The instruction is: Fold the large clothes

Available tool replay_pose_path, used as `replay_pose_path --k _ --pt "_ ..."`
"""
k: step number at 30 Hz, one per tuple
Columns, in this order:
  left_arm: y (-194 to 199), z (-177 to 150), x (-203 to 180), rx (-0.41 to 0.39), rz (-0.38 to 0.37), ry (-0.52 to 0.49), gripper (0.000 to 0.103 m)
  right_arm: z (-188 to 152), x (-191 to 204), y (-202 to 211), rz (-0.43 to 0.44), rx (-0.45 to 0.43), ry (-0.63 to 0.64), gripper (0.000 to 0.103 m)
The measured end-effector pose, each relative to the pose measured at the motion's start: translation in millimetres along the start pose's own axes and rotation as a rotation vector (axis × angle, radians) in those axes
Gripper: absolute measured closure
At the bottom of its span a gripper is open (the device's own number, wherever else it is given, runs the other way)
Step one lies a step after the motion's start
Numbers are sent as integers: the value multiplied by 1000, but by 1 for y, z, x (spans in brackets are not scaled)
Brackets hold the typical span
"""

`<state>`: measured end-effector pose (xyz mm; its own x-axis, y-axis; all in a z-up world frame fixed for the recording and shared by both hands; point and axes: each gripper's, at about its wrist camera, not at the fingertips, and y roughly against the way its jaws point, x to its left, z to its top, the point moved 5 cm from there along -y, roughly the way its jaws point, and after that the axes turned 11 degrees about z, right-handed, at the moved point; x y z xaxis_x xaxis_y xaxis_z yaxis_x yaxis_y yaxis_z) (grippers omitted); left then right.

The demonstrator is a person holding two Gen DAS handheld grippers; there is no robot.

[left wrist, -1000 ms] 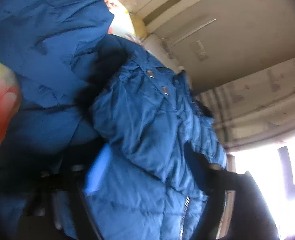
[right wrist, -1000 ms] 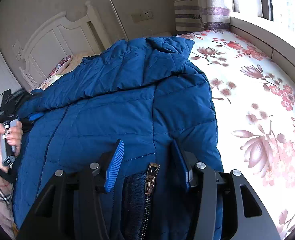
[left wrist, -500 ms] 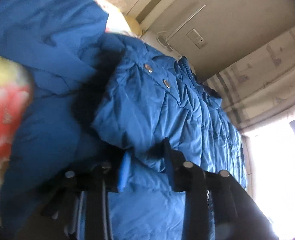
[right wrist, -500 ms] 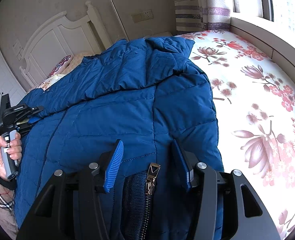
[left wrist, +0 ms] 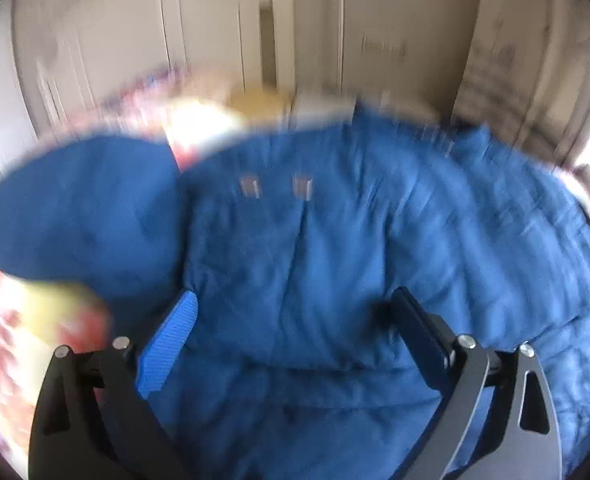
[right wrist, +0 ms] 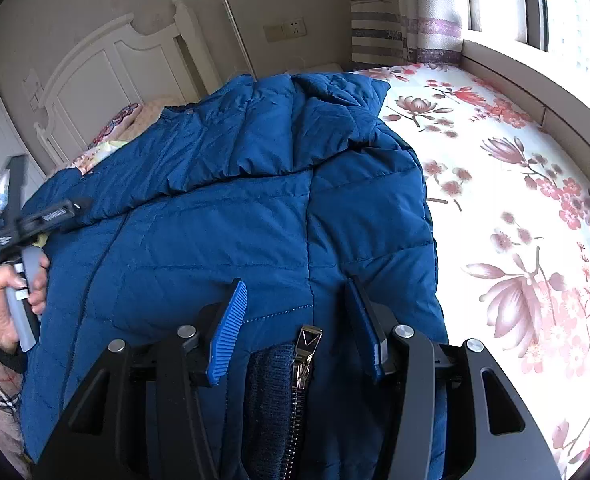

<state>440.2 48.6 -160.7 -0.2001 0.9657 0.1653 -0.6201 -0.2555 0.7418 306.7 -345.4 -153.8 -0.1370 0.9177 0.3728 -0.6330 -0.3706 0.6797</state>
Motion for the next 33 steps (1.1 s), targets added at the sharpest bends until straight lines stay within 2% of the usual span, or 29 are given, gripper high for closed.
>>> replay_pose_path --k 3,6,8,9,11,14,15,17,20,21,23,26,29,30,32,33 --pt "-1 -1 4 -3 -5 9 2 -1 7 -2 -34 15 36 48" --pt "-9 1 3 5 6 4 2 -1 27 -5 -141 53 134 44" --pt "-8 0 2 6 13 -1 2 5 47 -7 -114 66 194 44" --pt "-10 1 2 8 19 -5 2 9 54 -6 -104 57 215 44" --pt "-5 0 1 9 26 -11 2 32 75 -3 -143 2 287 41" --pt "-2 -1 2 9 26 -10 2 72 93 -8 -170 -80 365 20" --pt "-2 -1 2 11 24 -6 2 82 93 -13 -184 -87 371 19" --pt "-2 -1 4 15 21 0 2 108 86 -33 -228 -79 337 19" --pt "-3 -1 5 18 17 7 2 134 65 -66 -211 -54 256 18" --pt "-3 -1 5 18 16 8 2 136 56 -77 -224 -14 230 18" --pt "-3 -1 5 19 15 10 2 125 31 -116 -222 218 132 18" --pt "-3 -1 4 18 20 8 2 133 33 -115 -208 179 116 17" --pt "-4 -1 4 19 26 5 2 160 49 -99 -125 13 94 17" --pt "-4 -1 4 20 29 2 2 167 52 -99 -111 -15 106 17" --pt "-5 -1 4 21 32 -1 2 185 65 -116 -105 -17 155 17" --pt "-5 -1 4 21 29 2 2 190 69 -134 -100 24 168 17"
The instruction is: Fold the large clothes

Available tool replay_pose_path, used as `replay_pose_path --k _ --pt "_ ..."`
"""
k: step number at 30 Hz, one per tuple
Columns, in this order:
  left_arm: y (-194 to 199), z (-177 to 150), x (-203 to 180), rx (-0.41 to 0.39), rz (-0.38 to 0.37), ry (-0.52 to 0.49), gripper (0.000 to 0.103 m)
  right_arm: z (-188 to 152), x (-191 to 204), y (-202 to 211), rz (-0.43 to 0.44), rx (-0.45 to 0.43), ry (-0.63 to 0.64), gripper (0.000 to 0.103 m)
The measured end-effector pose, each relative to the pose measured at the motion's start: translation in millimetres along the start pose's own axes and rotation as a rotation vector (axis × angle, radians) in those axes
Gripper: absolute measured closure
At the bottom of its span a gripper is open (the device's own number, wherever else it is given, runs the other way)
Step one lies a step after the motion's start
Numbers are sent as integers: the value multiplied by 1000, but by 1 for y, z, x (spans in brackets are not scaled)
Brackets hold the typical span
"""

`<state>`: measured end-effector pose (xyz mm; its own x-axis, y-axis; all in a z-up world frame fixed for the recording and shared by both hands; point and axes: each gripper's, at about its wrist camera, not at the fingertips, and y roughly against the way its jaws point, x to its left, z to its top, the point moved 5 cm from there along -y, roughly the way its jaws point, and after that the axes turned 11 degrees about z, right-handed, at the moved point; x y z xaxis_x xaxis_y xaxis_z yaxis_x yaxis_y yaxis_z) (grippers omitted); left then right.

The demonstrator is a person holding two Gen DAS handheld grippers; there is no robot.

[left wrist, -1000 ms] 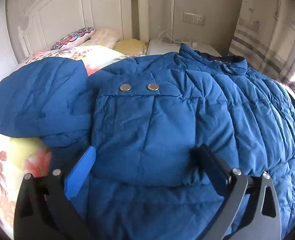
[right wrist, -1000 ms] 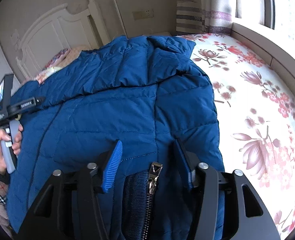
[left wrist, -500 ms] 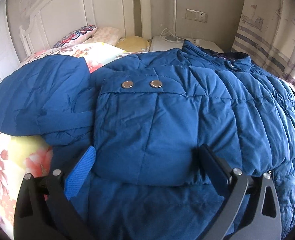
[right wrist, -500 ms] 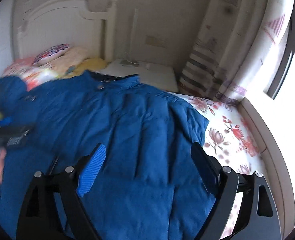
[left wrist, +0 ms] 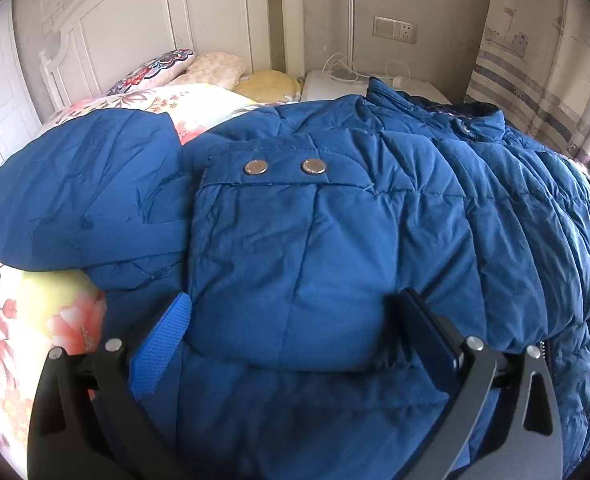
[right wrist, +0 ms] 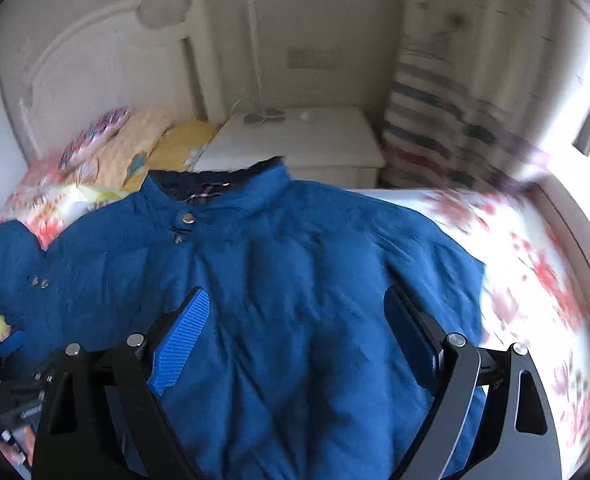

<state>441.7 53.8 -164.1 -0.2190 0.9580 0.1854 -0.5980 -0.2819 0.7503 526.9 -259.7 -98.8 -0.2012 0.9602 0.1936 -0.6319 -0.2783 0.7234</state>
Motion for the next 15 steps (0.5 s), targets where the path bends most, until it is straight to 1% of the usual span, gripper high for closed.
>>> replay_pose_path --k 1,2,3,4,6,7,8,10,11,12,13,14,15 --pt "0 0 1 1 -5 4 2 2 0 -13 4 30 4 18" --pt "0 0 2 1 -9 7 2 3 -1 -34 -1 85 8 19" --pt "0 0 2 2 -13 11 2 -1 -2 -50 -8 143 11 19" --pt "0 0 2 2 -16 13 2 2 -5 -65 -9 178 10 18" --pt "0 0 3 3 -19 15 2 9 -12 -65 -7 168 -35 18" --pt "0 0 3 4 -17 14 2 12 -10 -58 -5 146 -58 19" --pt "0 0 3 3 -16 14 2 16 -9 -51 0 118 -67 19" --pt "-1 0 2 5 -16 13 2 25 -12 -33 0 11 -65 17" --pt "-1 -1 2 6 -14 12 2 22 -17 -30 -24 1 -61 16" --pt "0 -1 3 5 -14 13 2 16 -27 -42 -61 66 -72 16" --pt "0 -1 3 4 -18 15 2 8 -34 -54 -57 140 -88 15" --pt "0 -1 3 5 -21 18 2 5 -38 -60 -33 161 -92 15" --pt "-1 -1 4 6 -23 20 2 6 -39 -54 -36 150 -81 15"
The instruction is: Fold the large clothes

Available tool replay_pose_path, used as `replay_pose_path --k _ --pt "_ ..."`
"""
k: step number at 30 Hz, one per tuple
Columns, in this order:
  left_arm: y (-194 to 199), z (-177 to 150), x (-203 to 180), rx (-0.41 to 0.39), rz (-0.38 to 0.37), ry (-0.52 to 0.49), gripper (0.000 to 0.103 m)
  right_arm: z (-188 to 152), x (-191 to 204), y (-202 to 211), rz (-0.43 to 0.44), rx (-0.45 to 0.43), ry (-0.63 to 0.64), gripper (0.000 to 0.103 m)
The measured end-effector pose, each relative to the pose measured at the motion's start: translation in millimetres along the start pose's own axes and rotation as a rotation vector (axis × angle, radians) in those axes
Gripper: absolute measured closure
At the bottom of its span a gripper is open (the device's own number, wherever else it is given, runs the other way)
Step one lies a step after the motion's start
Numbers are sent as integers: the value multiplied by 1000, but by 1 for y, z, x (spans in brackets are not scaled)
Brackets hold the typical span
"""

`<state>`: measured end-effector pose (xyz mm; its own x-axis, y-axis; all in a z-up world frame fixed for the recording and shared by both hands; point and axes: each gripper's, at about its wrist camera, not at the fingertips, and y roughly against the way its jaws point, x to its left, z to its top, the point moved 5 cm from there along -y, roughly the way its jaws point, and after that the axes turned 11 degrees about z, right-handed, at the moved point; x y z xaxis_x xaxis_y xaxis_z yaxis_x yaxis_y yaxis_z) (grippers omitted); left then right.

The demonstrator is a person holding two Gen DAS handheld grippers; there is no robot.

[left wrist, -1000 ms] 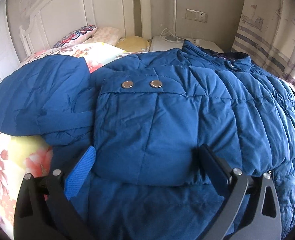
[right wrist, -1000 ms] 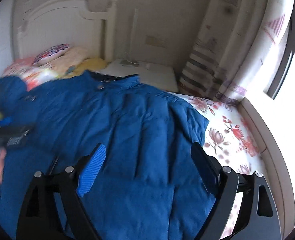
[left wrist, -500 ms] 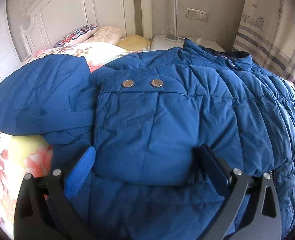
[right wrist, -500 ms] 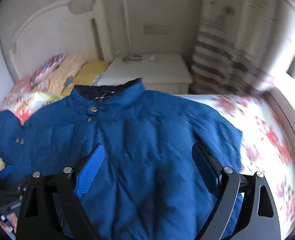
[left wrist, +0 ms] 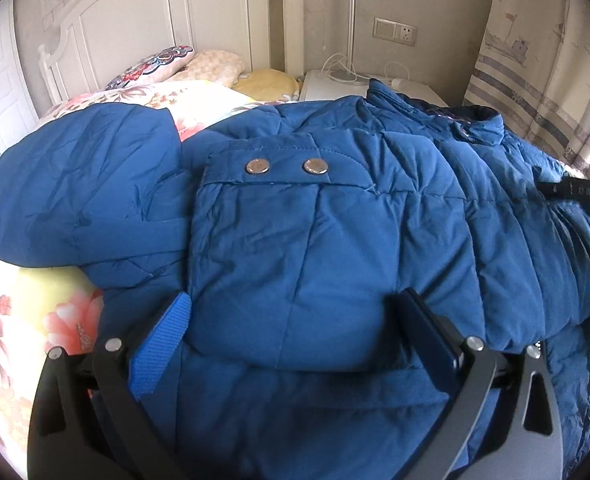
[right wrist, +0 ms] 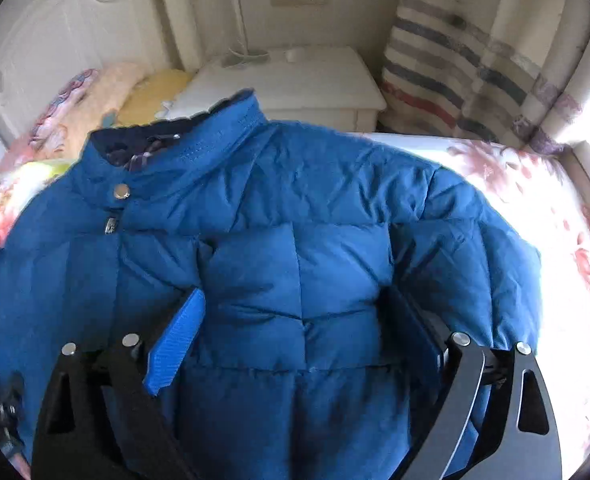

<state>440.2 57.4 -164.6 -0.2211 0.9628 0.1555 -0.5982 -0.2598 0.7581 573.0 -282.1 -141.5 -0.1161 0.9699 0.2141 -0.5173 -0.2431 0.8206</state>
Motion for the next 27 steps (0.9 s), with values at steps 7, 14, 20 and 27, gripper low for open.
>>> replay_pose_path --k 7,14,20,27 --pt "1 0 3 -3 -19 18 2 -55 29 80 29 -106 117 15" --pt "31 2 46 -145 -232 284 2 -122 -7 78 -84 -102 98 8" --pt "41 -1 177 -183 -292 790 3 -126 -4 78 -104 -93 115 6" --pt "-1 -19 358 -135 -129 1238 14 -129 -1 78 -92 -93 103 5"
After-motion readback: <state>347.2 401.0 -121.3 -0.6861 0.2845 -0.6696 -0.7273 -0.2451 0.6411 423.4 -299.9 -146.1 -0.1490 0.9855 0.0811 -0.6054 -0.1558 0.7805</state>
